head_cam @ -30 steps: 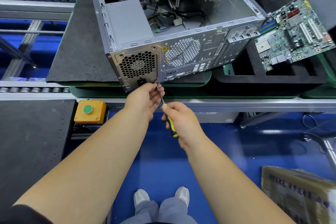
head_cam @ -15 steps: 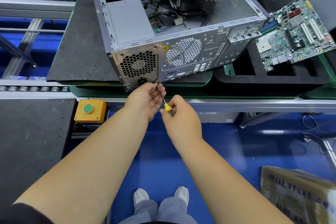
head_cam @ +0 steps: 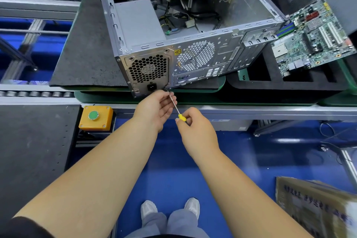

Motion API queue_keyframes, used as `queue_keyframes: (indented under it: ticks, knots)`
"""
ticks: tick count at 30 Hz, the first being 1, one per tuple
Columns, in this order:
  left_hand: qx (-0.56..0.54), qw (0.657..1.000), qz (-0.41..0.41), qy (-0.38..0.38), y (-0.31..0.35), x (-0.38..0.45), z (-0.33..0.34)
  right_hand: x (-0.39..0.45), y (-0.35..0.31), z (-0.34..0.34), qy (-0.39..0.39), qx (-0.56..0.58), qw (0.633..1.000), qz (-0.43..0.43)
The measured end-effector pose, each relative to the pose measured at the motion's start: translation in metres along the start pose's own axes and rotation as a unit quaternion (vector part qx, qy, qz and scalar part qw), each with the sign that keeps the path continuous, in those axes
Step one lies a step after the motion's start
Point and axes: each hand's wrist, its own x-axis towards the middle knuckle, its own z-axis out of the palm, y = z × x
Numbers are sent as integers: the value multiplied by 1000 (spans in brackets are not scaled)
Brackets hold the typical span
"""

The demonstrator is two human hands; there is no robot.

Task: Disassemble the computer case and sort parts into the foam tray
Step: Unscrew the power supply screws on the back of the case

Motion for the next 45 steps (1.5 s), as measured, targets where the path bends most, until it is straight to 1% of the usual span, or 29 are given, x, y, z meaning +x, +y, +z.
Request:
queue_keyframes:
  ticks: [4, 5, 7, 9, 14, 16, 19, 21, 24, 28, 31, 33, 35, 38, 41, 45]
  knots:
    - [-3, 1000, 19, 3, 2, -1, 0, -1, 3, -9, 5, 7, 1000, 29]
    - [6, 1000, 22, -2, 2, -2, 1, -2, 3, -13, 7, 29, 999, 37]
    - [35, 999, 29, -13, 2, -9, 4, -4, 0, -21, 14, 120, 991, 52]
    - [72, 996, 36, -29, 2, -20, 11, -6, -6, -34, 32, 184, 981, 48]
    - [183, 980, 30, -73, 14, -59, 38, -14, -30, -72, 73, 244, 967, 9]
    - [201, 973, 57, -99, 18, -73, 44, -19, -40, -84, 76, 260, 963, -1]
    - [197, 966, 93, -141, 23, -89, 42, -29, -52, -95, 76, 259, 962, -26]
    - [189, 964, 93, -163, 28, -97, 41, -34, -61, -100, 82, 251, 963, -48]
    - [175, 960, 94, -195, 35, -109, 37, -41, -72, -105, 98, 260, 959, -50]
    - [188, 937, 145, -254, 46, -124, 37, -46, -82, -111, 122, 304, 943, -56]
    - [244, 905, 195, -288, 53, -136, 41, -42, -82, -122, 139, 322, 934, -67]
    - [296, 882, 245, -275, 57, -141, 45, -33, -77, -136, 164, 324, 930, -64]
    - [330, 862, 305, -236, 62, -143, 47, -18, -64, -154, 199, 312, 928, -47]
    - [352, 839, 370, -187, 69, -141, 50, 10, -36, -185, 234, 276, 932, 15]
    - [335, 834, 412, -152, 74, -139, 60, 42, -8, -210, 231, 256, 937, 60]
    - [337, 819, 451, -111, 74, -135, 85, 81, 16, -230, 202, 240, 946, 75]
